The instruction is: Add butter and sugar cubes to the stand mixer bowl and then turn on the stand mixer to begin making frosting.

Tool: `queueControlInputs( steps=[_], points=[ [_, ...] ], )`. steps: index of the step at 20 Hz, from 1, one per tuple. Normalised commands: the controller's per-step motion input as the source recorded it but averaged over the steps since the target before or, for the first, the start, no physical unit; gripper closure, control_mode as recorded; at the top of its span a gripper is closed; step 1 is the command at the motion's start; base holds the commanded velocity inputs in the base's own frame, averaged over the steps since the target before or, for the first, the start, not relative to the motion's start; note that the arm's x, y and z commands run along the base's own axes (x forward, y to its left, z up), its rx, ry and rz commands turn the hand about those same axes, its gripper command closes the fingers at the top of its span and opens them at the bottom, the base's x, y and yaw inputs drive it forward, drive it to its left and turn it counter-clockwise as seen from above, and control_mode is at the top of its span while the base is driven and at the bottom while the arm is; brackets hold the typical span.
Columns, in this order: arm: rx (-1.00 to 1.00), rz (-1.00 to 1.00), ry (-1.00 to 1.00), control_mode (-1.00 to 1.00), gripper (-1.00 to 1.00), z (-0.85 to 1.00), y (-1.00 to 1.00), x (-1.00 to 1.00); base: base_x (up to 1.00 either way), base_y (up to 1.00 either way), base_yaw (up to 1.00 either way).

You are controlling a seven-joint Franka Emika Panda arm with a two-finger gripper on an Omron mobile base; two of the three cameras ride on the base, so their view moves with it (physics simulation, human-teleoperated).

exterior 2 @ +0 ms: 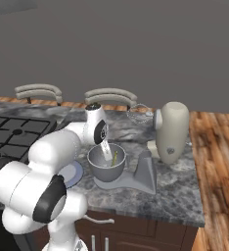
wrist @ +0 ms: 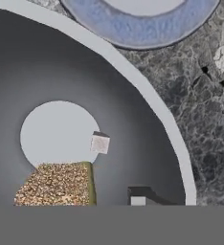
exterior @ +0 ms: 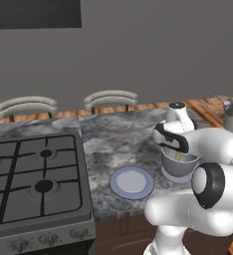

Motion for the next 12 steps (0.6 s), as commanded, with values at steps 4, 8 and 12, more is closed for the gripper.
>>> queueControlInputs(
  steps=[4,8,12],
  points=[
    [0.0,0.0,0.0,-1.0,-1.0,0.26,0.0,-0.37,0.0,0.0,0.0],
    [0.0,0.0,0.0,-1.0,-1.0,0.29,0.1,-0.08,0.0,0.0,0.0],
    [0.0,0.0,0.0,-1.0,-1.0,-0.05,0.11,0.0,0.0,0.0,0.0]
  ],
)
